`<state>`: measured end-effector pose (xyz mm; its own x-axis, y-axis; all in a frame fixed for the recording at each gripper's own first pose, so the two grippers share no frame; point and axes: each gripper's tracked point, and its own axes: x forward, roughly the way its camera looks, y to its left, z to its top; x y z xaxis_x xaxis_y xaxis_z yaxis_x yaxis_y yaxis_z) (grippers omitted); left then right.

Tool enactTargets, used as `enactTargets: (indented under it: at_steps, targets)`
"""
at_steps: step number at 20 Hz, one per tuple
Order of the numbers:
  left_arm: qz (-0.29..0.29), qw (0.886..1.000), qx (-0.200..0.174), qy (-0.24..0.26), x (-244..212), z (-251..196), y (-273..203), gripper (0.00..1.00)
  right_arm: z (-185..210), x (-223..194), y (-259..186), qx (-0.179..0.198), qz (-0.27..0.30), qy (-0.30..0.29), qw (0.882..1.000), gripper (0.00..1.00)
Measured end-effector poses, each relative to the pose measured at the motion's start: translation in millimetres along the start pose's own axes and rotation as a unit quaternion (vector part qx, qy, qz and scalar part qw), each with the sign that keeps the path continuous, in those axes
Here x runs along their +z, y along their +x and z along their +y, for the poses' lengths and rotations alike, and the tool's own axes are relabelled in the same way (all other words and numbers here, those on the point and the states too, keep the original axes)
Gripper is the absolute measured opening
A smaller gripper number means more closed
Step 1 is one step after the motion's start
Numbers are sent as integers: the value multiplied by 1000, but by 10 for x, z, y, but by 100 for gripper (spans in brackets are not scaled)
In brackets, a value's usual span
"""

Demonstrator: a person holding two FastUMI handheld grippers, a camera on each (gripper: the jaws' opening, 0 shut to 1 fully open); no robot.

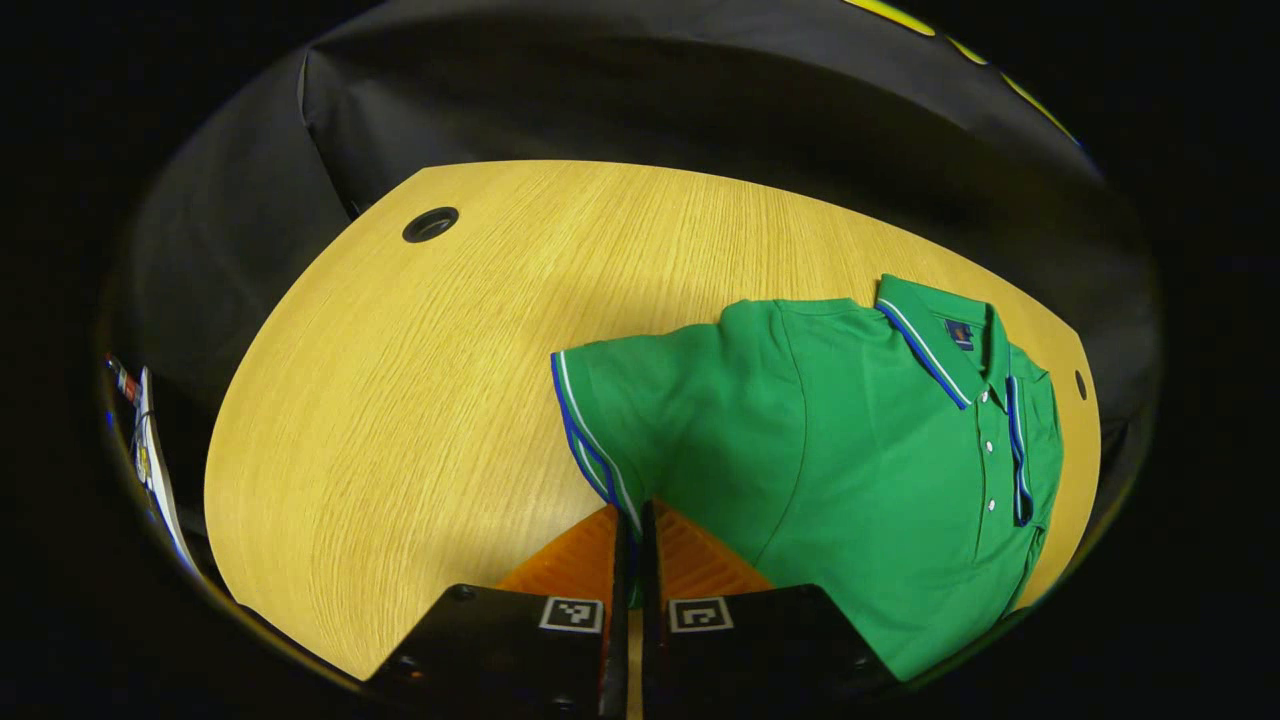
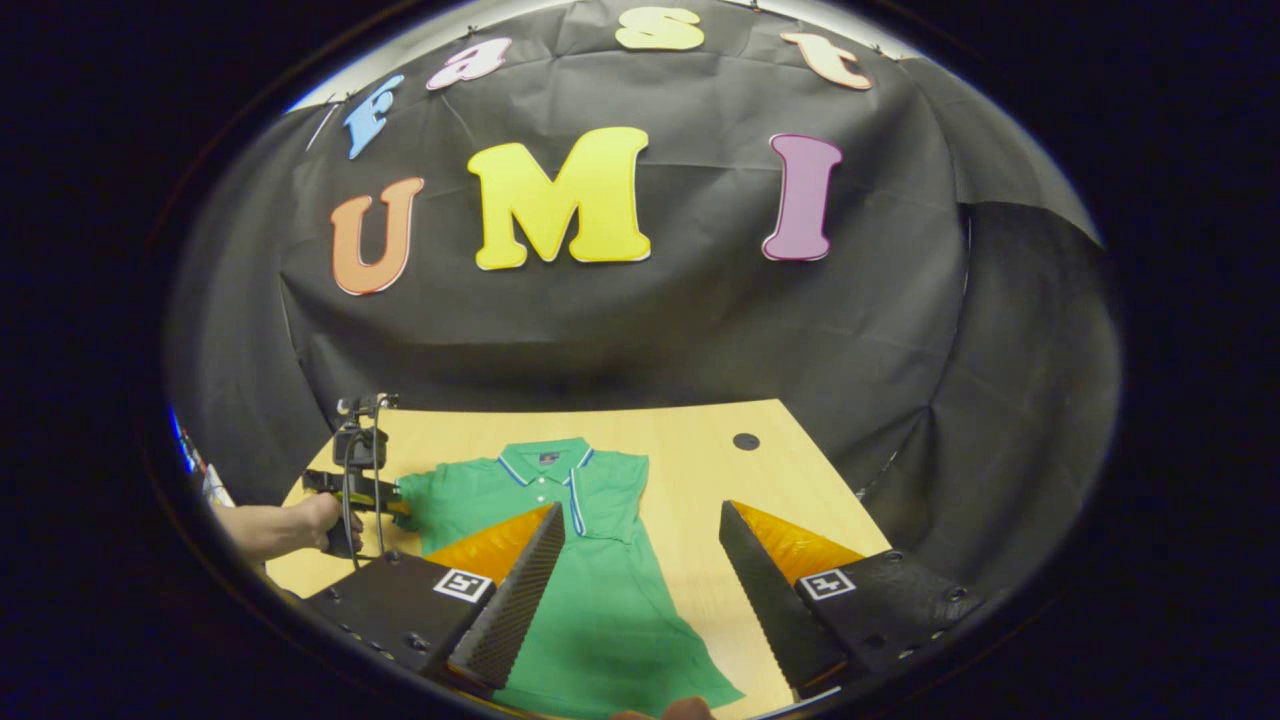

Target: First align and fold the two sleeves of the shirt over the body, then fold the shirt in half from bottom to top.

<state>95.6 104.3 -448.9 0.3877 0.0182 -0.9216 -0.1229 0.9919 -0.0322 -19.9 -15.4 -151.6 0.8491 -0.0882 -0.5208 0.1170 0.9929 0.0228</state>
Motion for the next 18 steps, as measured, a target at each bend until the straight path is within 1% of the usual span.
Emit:
enactTargets:
  at_steps: [1, 3, 5, 6, 9, 11, 12, 13, 14, 18]
  targets:
    - [-14, 1000, -4, -4, 55, 6, -33, 9, -25, -16, -19, 0, 2, 0, 1000, 92]
    - [-39, 999, -19, -16, 168, -45, -124, 7, -67, -22, -22, -2, 1, -1, 1000, 92]
    - [-47, 998, -32, -21, 171, -96, -221, 6, -83, 16, -36, 0, -4, 3, 1000, 92]
    - [-49, 998, -41, -24, 176, -132, -273, 6, -85, 14, -33, 2, -5, 6, 1000, 95]
    - [-60, 997, -52, -23, 213, -203, -442, 6, -99, -12, -19, 8, -4, 13, 1000, 95]
    - [-71, 996, -49, -5, 280, -240, -552, 6, -114, -15, -47, 11, -5, 18, 1000, 95]
    - [-76, 996, -46, 8, 317, -265, -607, 6, -132, -14, -60, 12, -5, 21, 1000, 92]
    - [-80, 996, -44, 24, 366, -314, -663, 6, -161, -10, -77, 13, -5, 24, 1000, 95]
    - [-85, 995, -42, 40, 408, -383, -698, 6, -197, -8, -74, 11, -6, 27, 1000, 95]
    - [-99, 988, -45, 112, 557, -871, -843, 6, -429, 12, -135, -4, -15, 45, 999, 96]
